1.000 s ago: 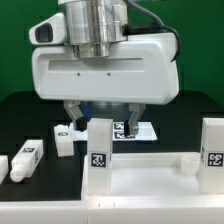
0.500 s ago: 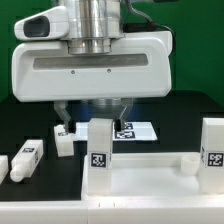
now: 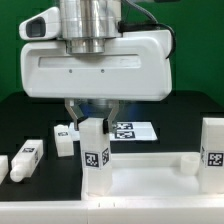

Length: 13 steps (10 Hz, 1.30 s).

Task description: Assemble desk

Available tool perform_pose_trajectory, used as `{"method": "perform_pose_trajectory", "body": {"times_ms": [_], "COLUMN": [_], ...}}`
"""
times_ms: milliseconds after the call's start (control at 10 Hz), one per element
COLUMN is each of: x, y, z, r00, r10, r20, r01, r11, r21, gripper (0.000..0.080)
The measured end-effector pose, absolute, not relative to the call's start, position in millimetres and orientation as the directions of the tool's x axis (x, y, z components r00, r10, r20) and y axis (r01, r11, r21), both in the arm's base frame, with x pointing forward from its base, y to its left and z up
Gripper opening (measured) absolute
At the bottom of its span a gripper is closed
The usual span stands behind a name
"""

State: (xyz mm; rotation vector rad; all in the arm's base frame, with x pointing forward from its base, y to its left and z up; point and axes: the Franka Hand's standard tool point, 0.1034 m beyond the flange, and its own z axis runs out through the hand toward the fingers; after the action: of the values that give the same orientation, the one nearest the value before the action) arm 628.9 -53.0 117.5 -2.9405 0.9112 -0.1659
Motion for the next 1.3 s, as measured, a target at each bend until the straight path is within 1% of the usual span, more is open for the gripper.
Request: {"method": "perform_pose_trajectory", "body": {"times_ms": [100,200,300,500,700,800,900,1000,1200,1300], "x": [627.4,626.8,626.6,626.6,625.9,626.6,627.8,628.6,629.0,628.9], "y": [-53.6,-55.6,-57.2,-55.1,-52.8,-50.8,-49.0,-49.7,-49.3,-49.2], "z": [116.4,116.3,116.4,116.3,117.3,116.4,115.8,115.8,115.4,115.4], "r00": [0.69,0.576,0.539,0.426,0.208,-0.024,-0.223,-0.316,-0.319,-0.278], "r10": [-0.721,-0.816,-0.841,-0.905,-0.977,-0.995,-0.964,-0.933,-0.932,-0.946], "r20": [0.064,0.043,0.032,0.011,-0.04,-0.094,-0.143,-0.172,-0.172,-0.167], "r01": [-0.714,-0.806,-0.83,-0.894,-0.97,-0.991,-0.963,-0.935,-0.934,-0.948], "r11": [-0.692,-0.576,-0.538,-0.423,-0.201,0.037,0.241,0.337,0.34,0.298], "r21": [-0.103,-0.138,-0.148,-0.15,-0.134,-0.13,-0.118,-0.108,-0.106,-0.113], "gripper": [0.0284,0.0284,0.0284,0.0284,0.0284,0.0284,0.0285,0.0285,0.0289,0.0289]}}
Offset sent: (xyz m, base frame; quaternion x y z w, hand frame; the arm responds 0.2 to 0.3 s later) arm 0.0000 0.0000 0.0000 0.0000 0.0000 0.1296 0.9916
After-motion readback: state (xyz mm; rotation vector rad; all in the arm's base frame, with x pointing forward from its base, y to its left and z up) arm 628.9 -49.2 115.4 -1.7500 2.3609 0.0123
